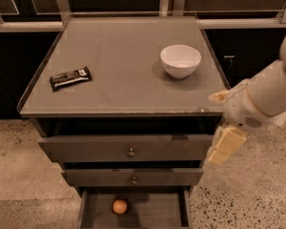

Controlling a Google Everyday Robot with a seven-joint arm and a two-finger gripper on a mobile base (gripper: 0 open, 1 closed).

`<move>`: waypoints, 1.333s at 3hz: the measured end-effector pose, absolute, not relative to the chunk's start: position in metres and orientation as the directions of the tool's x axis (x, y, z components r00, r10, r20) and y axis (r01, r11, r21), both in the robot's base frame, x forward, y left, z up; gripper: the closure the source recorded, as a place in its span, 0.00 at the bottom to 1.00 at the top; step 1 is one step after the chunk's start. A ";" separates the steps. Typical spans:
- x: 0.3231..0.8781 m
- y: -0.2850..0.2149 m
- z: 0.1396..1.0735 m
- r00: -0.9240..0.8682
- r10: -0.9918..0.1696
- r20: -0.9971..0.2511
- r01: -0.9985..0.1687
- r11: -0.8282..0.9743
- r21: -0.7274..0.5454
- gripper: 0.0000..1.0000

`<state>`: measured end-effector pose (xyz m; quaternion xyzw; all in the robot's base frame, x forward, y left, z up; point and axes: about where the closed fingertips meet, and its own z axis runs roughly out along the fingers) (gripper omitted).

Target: Pick orange from bottom drawer and place on counter

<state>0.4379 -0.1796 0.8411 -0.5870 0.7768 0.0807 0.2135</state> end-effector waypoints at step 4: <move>0.406 -0.155 0.840 -0.262 -0.859 -0.439 -0.933 0.342 -0.113 0.00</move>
Offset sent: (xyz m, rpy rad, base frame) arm 0.0024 0.1160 -0.1841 0.3725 0.2942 0.1632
